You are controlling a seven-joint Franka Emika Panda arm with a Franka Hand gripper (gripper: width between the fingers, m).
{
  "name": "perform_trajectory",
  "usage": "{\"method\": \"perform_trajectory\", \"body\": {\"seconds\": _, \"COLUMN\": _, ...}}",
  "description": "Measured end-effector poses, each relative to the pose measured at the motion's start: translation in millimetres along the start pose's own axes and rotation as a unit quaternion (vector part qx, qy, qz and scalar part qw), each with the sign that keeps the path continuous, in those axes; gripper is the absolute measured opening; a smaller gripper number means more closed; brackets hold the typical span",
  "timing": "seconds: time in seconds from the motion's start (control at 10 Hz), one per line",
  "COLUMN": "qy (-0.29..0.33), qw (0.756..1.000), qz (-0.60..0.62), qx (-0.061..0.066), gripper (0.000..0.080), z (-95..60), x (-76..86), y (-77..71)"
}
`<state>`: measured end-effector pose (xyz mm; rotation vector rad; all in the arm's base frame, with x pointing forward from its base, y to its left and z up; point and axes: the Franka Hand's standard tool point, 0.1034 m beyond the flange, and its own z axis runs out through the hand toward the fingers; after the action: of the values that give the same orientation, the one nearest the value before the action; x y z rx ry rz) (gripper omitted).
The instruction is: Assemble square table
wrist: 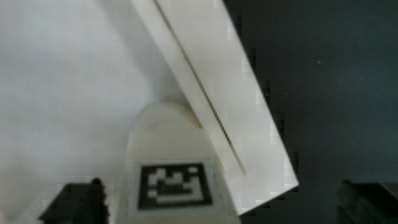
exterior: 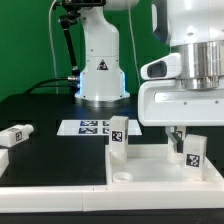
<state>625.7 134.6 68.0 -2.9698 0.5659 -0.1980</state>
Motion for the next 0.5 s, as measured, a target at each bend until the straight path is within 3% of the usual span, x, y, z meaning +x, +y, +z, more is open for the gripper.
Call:
{"method": "perform_trajectory", "body": {"seconds": 0.2, "qy": -0.004, "qw": 0.996, "qz": -0.085, "qx": -0.006, "gripper": 0.0649, "z": 5.4, "x": -3.6, "y": 11.7}}
{"method": "perform_trajectory", "body": {"seconds": 0.5, "qy": -0.009, "qw": 0.985, "qz": -0.17, "qx": -0.025, "gripper": 0.0649, "z": 6.3, "x": -16.9, "y": -5.5}}
